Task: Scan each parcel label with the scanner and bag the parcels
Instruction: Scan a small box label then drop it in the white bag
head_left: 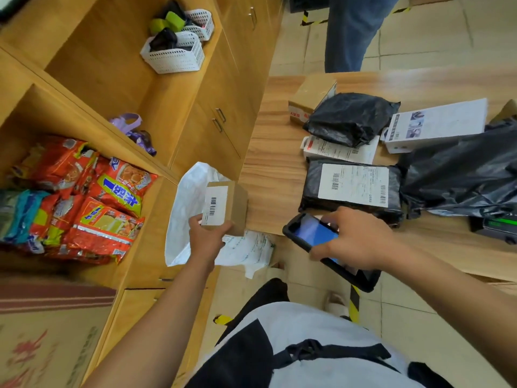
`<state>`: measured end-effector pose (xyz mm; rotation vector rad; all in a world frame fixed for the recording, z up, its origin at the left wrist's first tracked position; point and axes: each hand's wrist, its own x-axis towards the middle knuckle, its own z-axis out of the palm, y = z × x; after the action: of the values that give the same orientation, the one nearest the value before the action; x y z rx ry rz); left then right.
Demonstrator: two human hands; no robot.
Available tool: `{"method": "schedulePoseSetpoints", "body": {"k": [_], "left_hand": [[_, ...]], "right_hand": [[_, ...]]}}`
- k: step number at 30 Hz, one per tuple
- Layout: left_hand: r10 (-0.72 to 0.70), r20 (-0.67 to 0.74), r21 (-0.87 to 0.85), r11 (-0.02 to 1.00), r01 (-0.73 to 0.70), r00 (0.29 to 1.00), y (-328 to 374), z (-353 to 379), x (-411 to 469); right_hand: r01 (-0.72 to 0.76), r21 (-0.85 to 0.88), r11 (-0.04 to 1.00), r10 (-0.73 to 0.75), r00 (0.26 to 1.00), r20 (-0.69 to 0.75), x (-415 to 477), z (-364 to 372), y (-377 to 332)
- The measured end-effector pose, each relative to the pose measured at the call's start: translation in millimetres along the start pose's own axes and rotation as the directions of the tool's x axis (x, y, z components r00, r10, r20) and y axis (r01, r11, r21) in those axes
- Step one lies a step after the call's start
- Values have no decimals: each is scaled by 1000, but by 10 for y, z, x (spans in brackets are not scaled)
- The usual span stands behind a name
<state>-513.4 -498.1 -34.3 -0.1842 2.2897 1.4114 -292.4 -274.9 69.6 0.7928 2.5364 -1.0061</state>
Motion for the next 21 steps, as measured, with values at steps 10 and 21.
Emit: {"method": "schedulePoseSetpoints", "body": {"k": [10, 21], "left_hand": [[-111, -218, 4, 993, 115, 970, -121, -711, 1030], [-169, -142, 49, 983, 178, 975, -271, -857, 2006]], "right_hand": [[-176, 591, 787, 183, 982, 50, 467, 272, -607], [-266, 694, 669, 351, 936, 21, 876, 253, -1095]]}}
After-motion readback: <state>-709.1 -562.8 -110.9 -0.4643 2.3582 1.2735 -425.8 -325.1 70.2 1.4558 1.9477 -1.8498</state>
